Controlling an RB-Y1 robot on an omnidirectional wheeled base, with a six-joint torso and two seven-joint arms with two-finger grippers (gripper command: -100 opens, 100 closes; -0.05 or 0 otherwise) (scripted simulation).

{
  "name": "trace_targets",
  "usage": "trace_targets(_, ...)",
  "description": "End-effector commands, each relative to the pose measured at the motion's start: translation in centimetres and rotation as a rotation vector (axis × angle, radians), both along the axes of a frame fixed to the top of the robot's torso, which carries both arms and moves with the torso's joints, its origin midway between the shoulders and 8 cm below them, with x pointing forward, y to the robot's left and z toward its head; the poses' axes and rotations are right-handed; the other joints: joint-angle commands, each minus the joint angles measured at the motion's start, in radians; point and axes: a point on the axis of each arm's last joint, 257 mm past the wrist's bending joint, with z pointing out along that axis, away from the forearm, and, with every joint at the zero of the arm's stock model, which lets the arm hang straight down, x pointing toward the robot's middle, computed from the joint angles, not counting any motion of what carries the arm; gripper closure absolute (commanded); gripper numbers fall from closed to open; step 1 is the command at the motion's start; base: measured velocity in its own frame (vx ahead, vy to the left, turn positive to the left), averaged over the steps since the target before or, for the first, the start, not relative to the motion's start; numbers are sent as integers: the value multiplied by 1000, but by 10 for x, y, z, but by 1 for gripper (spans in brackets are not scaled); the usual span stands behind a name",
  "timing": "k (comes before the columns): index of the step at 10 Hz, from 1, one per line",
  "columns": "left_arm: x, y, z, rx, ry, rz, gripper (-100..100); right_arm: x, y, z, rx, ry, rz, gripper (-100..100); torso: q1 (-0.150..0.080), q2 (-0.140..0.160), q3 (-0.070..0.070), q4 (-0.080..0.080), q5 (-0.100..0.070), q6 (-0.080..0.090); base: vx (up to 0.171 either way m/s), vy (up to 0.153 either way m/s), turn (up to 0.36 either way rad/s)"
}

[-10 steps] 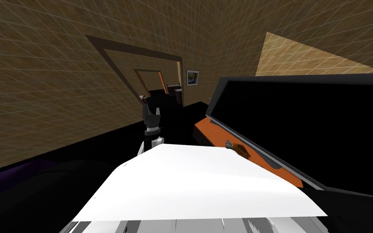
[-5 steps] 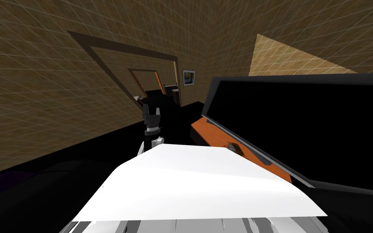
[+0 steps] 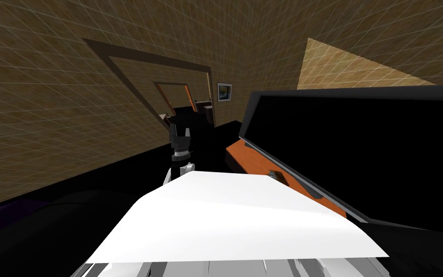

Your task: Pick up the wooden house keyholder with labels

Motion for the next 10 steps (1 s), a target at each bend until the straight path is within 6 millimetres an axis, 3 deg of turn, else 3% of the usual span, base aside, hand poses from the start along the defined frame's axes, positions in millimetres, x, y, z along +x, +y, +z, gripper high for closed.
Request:
trace_targets(1,0,0,0,0,0,0,0,0,0,0,0,0,0,100,0,0,0,0,0,0,0,0,0)
trace_targets(5,0,0,0,0,0,0,0,-1,0,0,1,1,0,100,3,0,0,1,1,0,0,0,0)
trace_targets(6,0,0,0,0,0,0,0,-1,0,-1,1,2,0,0,4,0,1,1,2,0,0,0,0)
trace_targets(7,0,0,0,0,0,0,0,0,-12,6,0,-3,3,100,4,1,1,1,2,0,-3,62,-72)
trace_targets(9,0,0,0,0,0,0,0,-1,-13,7,-3,-1,5,100,9,2,1,1,3,0,-6,59,-40)
trace_targets(10,0,0,0,0,0,0,0,-2,-13,7,-1,-1,4,0,8,2,2,1,3,0,-1,7,0)
